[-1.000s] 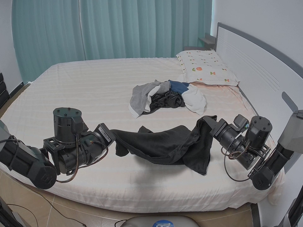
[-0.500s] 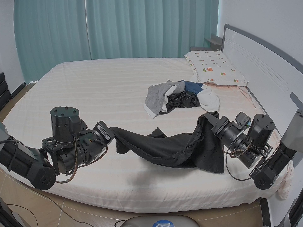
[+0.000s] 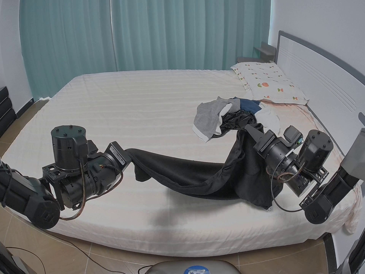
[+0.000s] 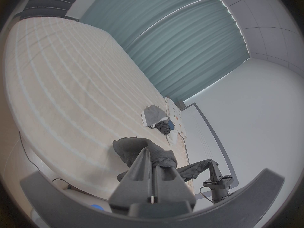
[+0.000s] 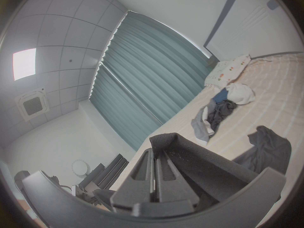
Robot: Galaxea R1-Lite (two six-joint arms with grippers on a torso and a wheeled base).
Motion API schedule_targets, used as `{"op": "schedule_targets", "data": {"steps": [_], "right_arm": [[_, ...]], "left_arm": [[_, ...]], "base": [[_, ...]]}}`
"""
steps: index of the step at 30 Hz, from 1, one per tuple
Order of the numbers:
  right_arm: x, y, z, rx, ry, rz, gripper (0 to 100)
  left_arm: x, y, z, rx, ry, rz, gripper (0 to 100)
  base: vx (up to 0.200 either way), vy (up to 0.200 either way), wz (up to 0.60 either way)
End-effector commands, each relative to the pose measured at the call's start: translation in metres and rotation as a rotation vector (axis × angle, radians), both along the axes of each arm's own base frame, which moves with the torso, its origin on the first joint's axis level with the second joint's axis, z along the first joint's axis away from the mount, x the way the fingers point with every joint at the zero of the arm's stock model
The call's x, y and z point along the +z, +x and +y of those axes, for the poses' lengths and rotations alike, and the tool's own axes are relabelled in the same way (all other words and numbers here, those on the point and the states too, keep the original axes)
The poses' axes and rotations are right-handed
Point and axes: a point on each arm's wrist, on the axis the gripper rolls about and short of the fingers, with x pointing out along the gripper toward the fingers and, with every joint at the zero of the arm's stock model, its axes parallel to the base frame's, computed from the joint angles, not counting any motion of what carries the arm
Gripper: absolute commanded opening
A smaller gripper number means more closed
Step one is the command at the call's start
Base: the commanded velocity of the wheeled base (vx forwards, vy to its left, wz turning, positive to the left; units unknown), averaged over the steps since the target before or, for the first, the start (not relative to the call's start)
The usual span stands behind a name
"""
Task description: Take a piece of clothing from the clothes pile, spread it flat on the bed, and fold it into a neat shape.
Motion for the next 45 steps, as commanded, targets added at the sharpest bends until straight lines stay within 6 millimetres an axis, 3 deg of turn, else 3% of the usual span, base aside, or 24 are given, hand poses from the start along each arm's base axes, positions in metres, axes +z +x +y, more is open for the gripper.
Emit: {"op": "schedule_targets", "data": {"steps": [1,13,41,45], "right_arm": [[0.01,0.004,0.013,0.02,-0.016,-0.069,0],[-0.012,-0.006,0.012,0.036,-0.059,0.016,0],[-0.008,-0.007,0.002,0.024,-0.025,0.025,0],[-0.008,-0.007,0.001,0.021,-0.027,0.027,0]], "left_arm": [[0.011,-0.006,0.005,0.028,-0.015,-0.037,0],[-0.006,-0.006,0.017,0.087,-0.027,0.042,0],[-0.012,-0.01,0.019,0.084,-0.016,0.066,0],[-0.014,-0.011,0.017,0.069,-0.013,0.074,0]], "base": [[0.0,0.2,0.0],[0.0,0.2,0.0],[0.0,0.2,0.0],[0.0,0.0,0.0]]}}
